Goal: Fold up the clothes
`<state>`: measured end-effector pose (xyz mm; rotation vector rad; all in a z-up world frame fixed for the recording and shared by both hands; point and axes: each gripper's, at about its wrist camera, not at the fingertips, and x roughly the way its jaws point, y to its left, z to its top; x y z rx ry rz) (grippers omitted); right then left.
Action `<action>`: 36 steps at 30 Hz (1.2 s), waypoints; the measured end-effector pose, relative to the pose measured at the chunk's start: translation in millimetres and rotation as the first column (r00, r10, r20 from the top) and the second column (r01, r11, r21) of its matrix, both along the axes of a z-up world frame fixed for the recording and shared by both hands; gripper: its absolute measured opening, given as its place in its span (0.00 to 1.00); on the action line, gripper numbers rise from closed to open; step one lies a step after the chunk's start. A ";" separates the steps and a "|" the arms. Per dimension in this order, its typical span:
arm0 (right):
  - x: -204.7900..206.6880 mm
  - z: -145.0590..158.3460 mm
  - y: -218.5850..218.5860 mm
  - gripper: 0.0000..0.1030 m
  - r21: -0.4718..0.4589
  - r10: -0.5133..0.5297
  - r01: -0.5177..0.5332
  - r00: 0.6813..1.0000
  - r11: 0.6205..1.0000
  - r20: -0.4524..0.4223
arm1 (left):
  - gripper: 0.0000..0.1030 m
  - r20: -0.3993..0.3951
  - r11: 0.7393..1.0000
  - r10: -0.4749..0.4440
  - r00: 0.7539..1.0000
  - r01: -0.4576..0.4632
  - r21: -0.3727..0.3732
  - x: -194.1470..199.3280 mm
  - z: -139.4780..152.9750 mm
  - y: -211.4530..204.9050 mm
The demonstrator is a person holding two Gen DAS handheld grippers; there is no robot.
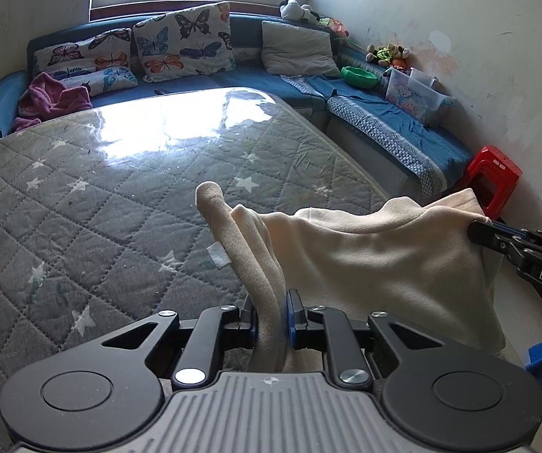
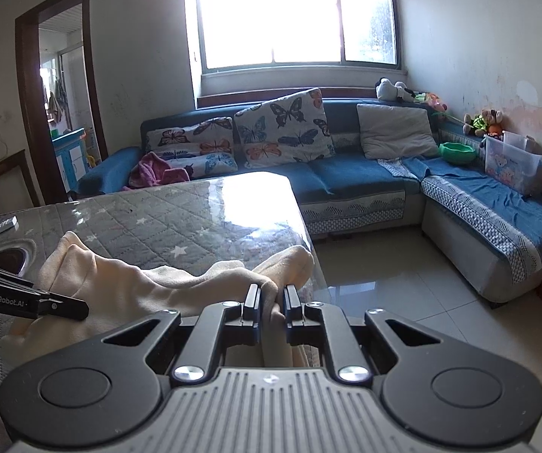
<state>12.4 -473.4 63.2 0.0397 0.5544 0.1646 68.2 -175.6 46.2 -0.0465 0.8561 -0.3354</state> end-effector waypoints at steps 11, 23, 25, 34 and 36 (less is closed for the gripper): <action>15.6 -15.0 0.0 0.11 -0.006 -0.030 0.029 0.998 1.000 -0.061 | 0.20 -0.026 1.000 0.020 0.999 -0.020 0.021 4.0 -11.3 6.1; 32.6 -26.5 11.0 0.13 -0.011 -0.020 0.019 0.994 1.000 -0.104 | 0.44 -0.007 0.994 0.089 0.996 -0.089 0.063 9.7 -8.1 22.4; 37.2 -29.3 15.8 0.13 -0.010 -0.007 0.006 0.994 1.000 -0.112 | 0.44 -0.001 0.993 0.100 0.995 -0.100 0.065 12.1 -6.1 25.8; 58.1 -41.5 37.5 0.13 -0.002 0.051 -0.052 0.988 0.999 -0.148 | 0.44 0.017 0.995 0.074 0.997 -0.075 0.059 23.8 0.3 18.1; 62.1 -44.5 39.2 0.13 -0.007 0.050 -0.052 0.987 0.999 -0.155 | 0.44 0.021 0.996 0.060 0.998 -0.062 0.060 26.5 0.5 12.2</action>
